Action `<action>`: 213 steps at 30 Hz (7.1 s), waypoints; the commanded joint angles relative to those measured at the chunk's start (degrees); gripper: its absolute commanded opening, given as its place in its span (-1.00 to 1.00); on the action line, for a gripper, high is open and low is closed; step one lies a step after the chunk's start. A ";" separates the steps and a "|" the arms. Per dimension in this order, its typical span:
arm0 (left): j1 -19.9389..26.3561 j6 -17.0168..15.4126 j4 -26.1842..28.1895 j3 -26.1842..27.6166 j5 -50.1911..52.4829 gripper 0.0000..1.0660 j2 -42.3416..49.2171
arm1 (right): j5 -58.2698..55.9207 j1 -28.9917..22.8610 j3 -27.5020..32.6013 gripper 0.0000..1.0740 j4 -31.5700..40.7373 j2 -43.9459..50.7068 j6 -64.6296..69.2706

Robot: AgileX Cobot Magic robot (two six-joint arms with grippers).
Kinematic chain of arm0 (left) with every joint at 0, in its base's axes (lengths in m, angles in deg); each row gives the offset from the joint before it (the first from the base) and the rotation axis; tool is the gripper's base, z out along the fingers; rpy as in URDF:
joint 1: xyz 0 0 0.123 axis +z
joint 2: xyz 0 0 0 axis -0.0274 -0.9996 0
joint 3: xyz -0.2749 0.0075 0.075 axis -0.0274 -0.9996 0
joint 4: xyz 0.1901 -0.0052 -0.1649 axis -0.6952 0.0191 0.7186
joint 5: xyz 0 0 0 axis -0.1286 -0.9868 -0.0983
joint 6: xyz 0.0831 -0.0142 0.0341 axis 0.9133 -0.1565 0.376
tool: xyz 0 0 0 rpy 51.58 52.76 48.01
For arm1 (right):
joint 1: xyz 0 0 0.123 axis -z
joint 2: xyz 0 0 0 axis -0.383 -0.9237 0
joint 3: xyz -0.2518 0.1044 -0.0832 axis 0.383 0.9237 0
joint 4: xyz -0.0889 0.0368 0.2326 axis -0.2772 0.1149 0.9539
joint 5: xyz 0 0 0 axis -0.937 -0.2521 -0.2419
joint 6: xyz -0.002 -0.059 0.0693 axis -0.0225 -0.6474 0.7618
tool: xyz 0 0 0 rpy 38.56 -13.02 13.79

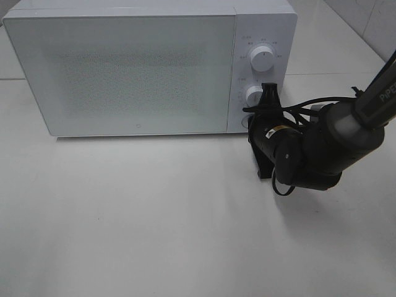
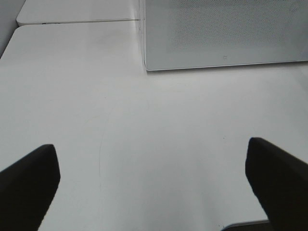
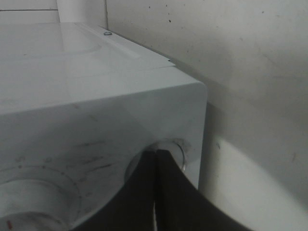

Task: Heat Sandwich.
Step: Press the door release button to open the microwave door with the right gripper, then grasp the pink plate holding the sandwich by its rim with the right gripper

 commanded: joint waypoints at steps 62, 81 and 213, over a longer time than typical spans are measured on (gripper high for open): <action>-0.23 -0.17 0.63 -0.23 0.17 0.90 1.15 | 3.09 2.81 -8.82 -0.99 1.60 1.32 -8.08; -0.23 -0.17 0.63 -0.23 0.17 0.90 1.15 | -14.38 -1.15 2.29 -0.99 2.75 10.26 -12.49; -0.23 -0.17 0.63 -0.23 0.17 0.90 1.15 | -93.39 -7.16 -38.79 0.65 -34.84 10.71 -149.08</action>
